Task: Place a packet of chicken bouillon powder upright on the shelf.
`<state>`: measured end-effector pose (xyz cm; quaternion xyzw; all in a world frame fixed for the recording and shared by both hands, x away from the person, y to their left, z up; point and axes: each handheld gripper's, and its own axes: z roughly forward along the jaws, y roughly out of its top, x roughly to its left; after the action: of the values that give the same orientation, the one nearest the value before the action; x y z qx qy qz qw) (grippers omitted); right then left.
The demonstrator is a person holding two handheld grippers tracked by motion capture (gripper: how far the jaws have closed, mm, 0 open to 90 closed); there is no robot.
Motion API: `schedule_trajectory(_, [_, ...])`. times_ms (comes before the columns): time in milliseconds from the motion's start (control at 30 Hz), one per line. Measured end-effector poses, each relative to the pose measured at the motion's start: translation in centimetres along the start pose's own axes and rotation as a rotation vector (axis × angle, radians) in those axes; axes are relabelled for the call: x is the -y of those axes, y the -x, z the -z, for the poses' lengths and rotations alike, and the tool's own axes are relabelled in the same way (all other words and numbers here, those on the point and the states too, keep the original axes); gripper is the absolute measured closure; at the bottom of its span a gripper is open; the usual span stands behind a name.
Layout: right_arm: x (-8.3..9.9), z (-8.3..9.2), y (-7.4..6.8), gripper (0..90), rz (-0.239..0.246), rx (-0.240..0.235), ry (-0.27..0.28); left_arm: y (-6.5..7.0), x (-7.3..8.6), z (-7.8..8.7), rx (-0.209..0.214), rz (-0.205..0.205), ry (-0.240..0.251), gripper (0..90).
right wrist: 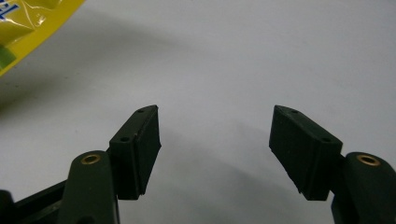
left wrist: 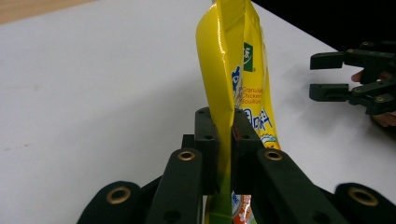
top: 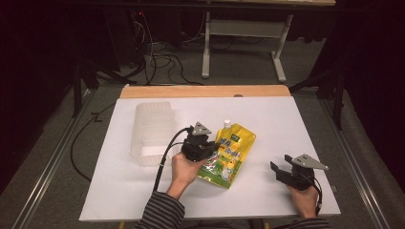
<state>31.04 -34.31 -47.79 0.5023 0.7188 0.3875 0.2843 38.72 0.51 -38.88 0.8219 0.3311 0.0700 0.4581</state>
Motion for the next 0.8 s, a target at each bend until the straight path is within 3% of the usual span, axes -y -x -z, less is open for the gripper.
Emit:
schedule_trajectory(267, [0.0,0.0,0.0,34.2,0.002,0.002,-0.006,-0.2,-0.9,2.5,0.010,-0.031,0.061,85.0])
schedule_trajectory(467, [0.0,0.0,0.0,34.1,-0.001,0.001,-0.005,-0.4,-1.6,4.4,-0.009,-0.045,0.109,85.1])
schedule_trajectory(800, [0.0,0.0,0.0,34.1,0.002,0.002,-0.006,-1.0,-1.7,6.3,-0.039,-0.052,0.141,85.0])
